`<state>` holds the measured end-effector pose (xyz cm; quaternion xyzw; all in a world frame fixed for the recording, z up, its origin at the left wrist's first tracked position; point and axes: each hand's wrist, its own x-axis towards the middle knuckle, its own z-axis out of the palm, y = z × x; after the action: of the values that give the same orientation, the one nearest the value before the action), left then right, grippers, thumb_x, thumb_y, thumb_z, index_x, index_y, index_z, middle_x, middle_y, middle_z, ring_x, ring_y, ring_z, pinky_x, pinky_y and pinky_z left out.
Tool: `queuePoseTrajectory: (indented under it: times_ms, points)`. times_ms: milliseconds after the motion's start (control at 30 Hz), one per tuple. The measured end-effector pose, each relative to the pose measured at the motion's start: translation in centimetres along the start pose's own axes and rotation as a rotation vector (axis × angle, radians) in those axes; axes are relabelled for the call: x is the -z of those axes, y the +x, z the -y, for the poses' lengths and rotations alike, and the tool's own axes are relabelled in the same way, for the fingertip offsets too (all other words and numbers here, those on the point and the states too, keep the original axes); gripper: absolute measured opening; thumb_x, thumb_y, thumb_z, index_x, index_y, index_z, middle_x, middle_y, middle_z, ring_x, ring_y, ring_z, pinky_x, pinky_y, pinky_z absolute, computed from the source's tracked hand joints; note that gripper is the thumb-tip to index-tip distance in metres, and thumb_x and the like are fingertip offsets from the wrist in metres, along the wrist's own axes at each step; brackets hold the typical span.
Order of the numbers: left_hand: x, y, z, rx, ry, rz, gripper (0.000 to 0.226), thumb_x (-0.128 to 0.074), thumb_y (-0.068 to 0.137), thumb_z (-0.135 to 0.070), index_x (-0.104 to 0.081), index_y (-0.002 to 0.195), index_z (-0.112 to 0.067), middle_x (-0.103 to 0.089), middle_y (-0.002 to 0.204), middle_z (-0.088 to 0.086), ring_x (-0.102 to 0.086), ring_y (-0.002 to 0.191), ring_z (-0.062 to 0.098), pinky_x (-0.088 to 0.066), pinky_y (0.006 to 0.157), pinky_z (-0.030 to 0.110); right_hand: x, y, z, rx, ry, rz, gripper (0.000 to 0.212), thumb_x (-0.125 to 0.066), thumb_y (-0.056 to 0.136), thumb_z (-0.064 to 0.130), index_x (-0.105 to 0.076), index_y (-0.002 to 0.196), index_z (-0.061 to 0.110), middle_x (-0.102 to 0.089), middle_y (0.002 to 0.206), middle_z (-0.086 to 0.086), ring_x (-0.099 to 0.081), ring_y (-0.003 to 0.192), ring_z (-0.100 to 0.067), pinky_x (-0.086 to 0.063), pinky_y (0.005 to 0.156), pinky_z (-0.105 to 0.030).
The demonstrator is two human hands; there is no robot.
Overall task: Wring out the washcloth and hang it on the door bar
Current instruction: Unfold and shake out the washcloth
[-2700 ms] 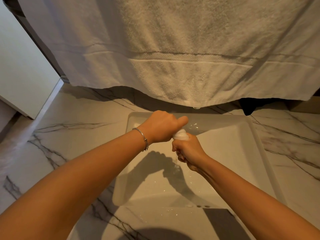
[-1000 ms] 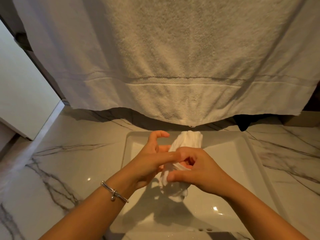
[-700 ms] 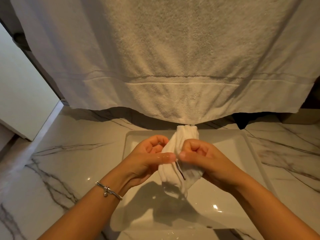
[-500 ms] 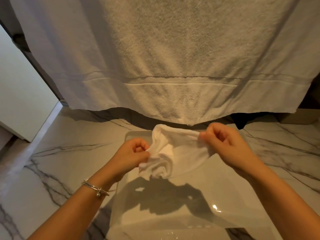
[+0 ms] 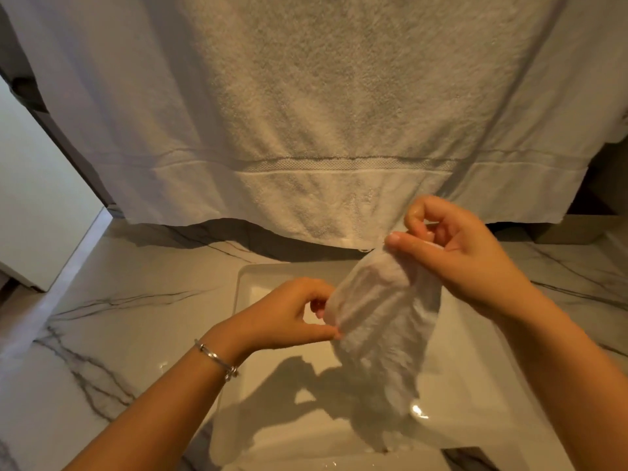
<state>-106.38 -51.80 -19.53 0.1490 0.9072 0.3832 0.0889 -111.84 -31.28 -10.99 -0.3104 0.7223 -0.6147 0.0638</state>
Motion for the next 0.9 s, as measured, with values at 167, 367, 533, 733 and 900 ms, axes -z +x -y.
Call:
queuePoseTrajectory:
  times_ms: [167, 367, 533, 733, 900]
  points:
    - [-0.1, 0.1, 1.6, -0.014, 0.048, 0.041, 0.008, -0.066, 0.080, -0.030, -0.060, 0.084, -0.025, -0.064, 0.094, -0.010, -0.057, 0.091, 0.001, -0.050, 0.088, 0.035, 5.5, -0.6, 0.7, -0.288, 0.174, -0.030, 0.025, -0.062, 0.076, 0.006, -0.046, 0.063, 0.020, -0.053, 0.045, 0.007, -0.047, 0.041, -0.001, -0.039, 0.038, -0.011]
    - [2.5, 2.3, -0.5, -0.009, -0.076, -0.312, 0.011, -0.041, 0.085, -0.033, -0.044, 0.083, -0.023, -0.048, 0.070, -0.005, -0.041, 0.058, 0.003, -0.037, 0.058, 0.027, 8.3, -1.1, 1.3, -0.363, 0.172, -0.057, 0.023, -0.062, 0.066, 0.003, -0.063, 0.079, 0.021, -0.066, 0.057, 0.003, -0.058, 0.046, -0.006, -0.047, 0.042, -0.015]
    - [3.4, 2.2, -2.4, 0.010, 0.171, -0.262, 0.064, -0.072, 0.061, -0.055, -0.032, 0.100, -0.023, -0.060, 0.070, 0.000, -0.059, 0.059, 0.013, -0.051, 0.050, 0.036, 7.7, -1.1, 1.2, -0.192, -0.521, -0.199, 0.024, -0.056, 0.086, 0.005, -0.066, 0.086, 0.026, -0.071, 0.081, 0.002, -0.064, 0.066, -0.002, -0.053, 0.063, -0.023]
    - [1.2, 3.0, -3.2, 0.200, 0.459, -0.248, 0.081, -0.050, 0.055, -0.084, -0.026, 0.097, -0.019, -0.051, 0.059, -0.004, -0.049, 0.050, 0.012, -0.038, 0.042, 0.031, 5.5, -1.4, 2.4, 0.000, -0.518, -0.210, 0.014, -0.060, 0.084, 0.015, -0.070, 0.085, 0.025, -0.070, 0.071, 0.008, -0.064, 0.068, -0.003, -0.052, 0.062, -0.020]
    - [1.4, 3.2, -1.3, 0.102, 0.351, -0.299, 0.034, -0.051, 0.078, -0.043, -0.034, 0.090, -0.016, -0.042, 0.062, -0.003, -0.040, 0.052, 0.011, -0.023, 0.043, 0.028, 5.5, -2.0, 2.5, 0.035, -0.548, -0.248, 0.015, -0.059, 0.085, 0.005, -0.070, 0.089, 0.014, -0.069, 0.081, 0.009, -0.064, 0.075, -0.004, -0.049, 0.073, -0.017]
